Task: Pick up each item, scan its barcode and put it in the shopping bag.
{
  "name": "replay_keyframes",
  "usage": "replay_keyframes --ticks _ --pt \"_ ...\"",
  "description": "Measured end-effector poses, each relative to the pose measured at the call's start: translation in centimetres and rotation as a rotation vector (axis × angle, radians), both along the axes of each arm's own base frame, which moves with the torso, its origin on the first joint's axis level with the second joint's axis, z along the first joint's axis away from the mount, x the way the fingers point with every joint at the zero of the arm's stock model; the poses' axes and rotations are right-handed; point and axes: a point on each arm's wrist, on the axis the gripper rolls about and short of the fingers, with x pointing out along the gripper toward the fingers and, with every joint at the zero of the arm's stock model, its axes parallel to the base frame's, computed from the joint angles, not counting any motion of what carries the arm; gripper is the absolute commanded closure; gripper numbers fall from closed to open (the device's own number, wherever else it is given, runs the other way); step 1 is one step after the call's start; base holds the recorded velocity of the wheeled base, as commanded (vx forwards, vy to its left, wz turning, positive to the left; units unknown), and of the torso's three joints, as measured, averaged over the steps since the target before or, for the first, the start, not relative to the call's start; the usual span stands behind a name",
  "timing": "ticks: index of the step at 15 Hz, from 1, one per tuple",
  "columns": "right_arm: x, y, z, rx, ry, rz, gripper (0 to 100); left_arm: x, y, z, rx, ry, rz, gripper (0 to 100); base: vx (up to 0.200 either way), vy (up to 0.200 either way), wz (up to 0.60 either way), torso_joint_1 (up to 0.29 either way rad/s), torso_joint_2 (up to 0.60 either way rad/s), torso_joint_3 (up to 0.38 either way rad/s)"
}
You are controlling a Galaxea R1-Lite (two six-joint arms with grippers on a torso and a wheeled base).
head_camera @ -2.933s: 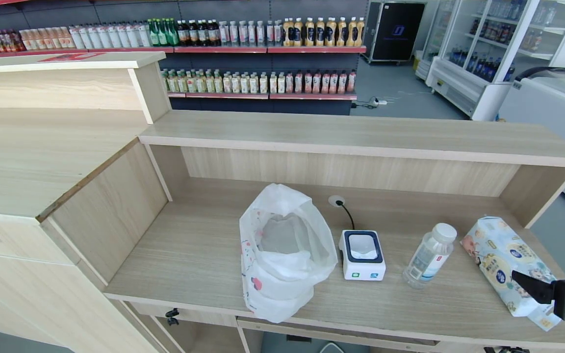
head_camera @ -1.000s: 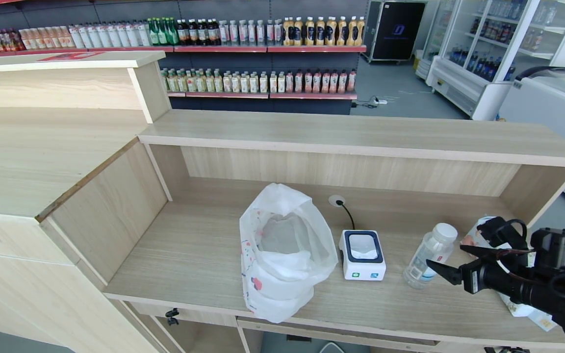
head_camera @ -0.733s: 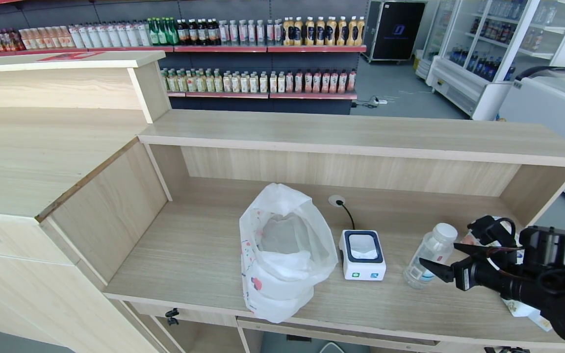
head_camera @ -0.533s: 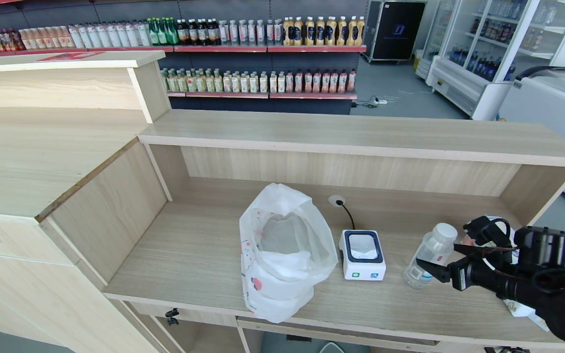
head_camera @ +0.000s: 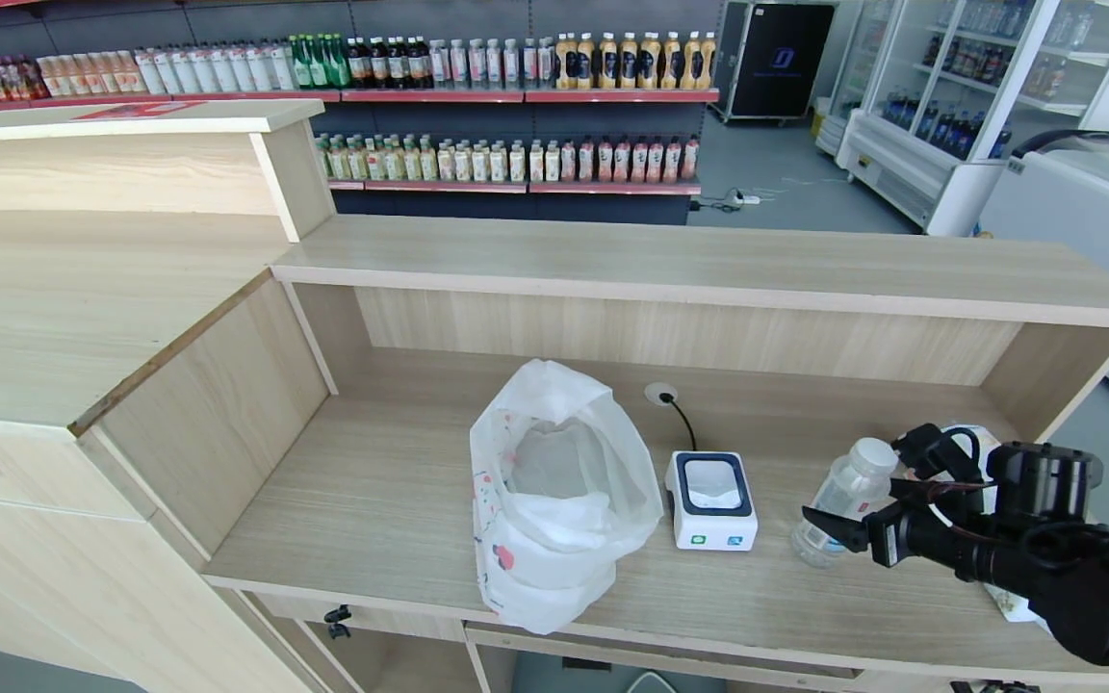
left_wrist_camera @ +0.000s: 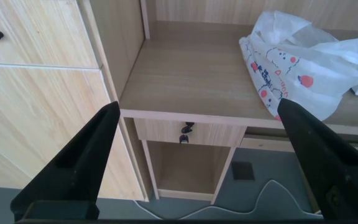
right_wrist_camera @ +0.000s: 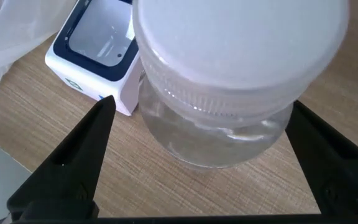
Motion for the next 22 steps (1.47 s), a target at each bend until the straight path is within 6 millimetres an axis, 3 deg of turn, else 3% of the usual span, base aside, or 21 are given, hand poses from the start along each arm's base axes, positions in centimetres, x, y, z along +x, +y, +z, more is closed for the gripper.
replay_keyframes --ticks 5,6,17,19,22 --pt "1.5 0.1 -0.2 0.011 -0.058 0.037 0 0.0 0.0 0.0 0.000 0.000 0.000 0 0.000 0.000 0.00 0.000 0.00 0.000" --pt "1.6 0.1 -0.4 0.019 -0.056 0.055 100 0.0 0.0 0.0 0.000 0.000 0.000 0 0.000 0.000 0.00 0.000 0.00 0.000" --pt "1.5 -0.3 -0.9 0.045 -0.042 0.040 100 0.0 0.0 0.0 0.000 0.000 0.000 0 0.000 0.000 0.00 0.000 0.00 0.000" --pt "1.2 -0.4 0.7 0.155 -0.028 0.031 100 0.0 0.0 0.0 0.000 0.000 0.000 0 0.000 0.000 0.00 0.000 0.00 0.000" --pt "0.1 -0.3 5.0 0.327 0.013 0.082 100 0.0 0.0 0.0 0.000 0.000 0.000 0 0.000 0.000 0.00 0.000 0.00 0.000"
